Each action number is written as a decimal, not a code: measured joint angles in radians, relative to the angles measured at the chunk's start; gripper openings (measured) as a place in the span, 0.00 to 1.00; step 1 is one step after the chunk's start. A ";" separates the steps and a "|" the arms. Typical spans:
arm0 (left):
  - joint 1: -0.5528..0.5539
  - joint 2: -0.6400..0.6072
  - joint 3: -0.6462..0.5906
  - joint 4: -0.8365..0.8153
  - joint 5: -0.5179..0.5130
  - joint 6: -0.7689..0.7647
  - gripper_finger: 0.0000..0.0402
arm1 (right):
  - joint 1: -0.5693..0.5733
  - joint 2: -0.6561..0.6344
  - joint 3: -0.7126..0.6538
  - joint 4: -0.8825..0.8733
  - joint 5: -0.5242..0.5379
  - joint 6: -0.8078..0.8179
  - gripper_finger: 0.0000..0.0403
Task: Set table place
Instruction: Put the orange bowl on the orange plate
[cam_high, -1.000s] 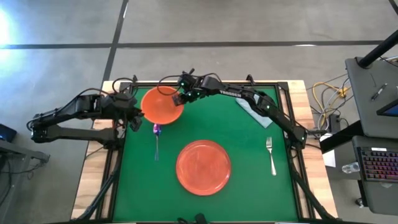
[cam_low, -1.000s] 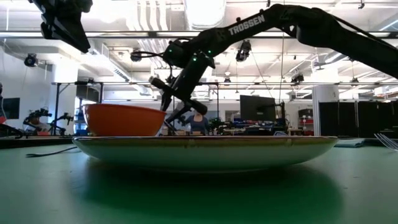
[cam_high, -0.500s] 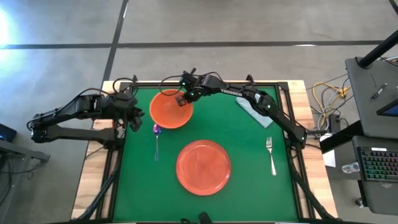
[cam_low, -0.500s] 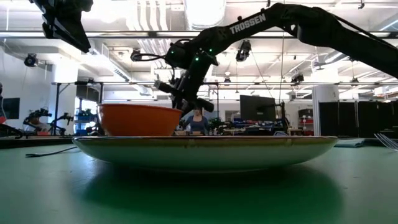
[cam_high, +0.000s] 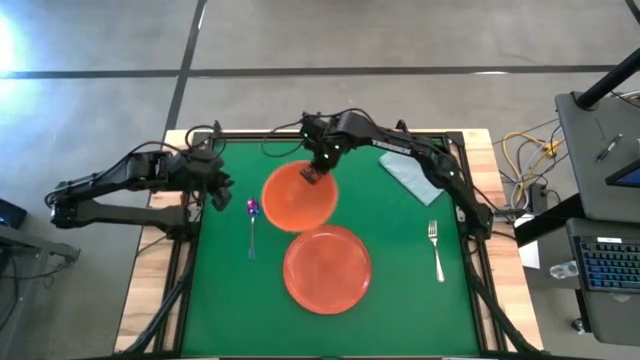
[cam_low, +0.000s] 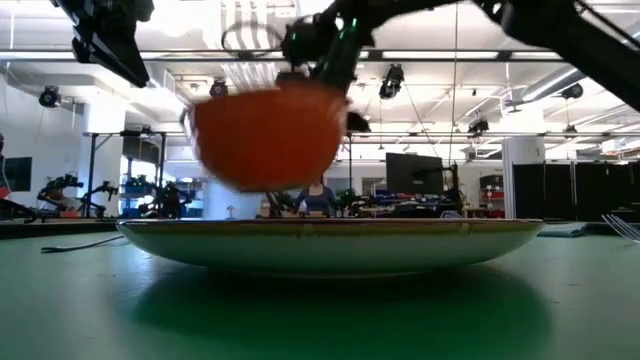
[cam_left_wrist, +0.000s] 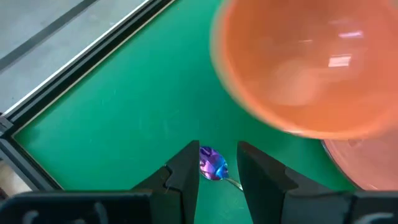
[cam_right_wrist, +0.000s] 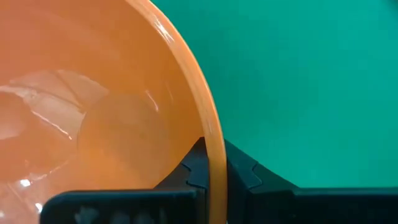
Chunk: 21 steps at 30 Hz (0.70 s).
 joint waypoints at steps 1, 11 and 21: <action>0.000 0.005 0.000 0.000 0.000 0.000 0.23 | 0.013 -0.016 0.000 -0.038 -0.015 -0.020 0.03; -0.001 0.049 0.000 -0.001 0.001 -0.004 0.23 | 0.166 -0.203 -0.254 0.006 -0.114 -0.232 0.03; -0.001 0.064 0.000 0.038 0.005 -0.004 0.23 | 0.182 -0.451 -0.734 0.408 -0.094 -0.052 0.03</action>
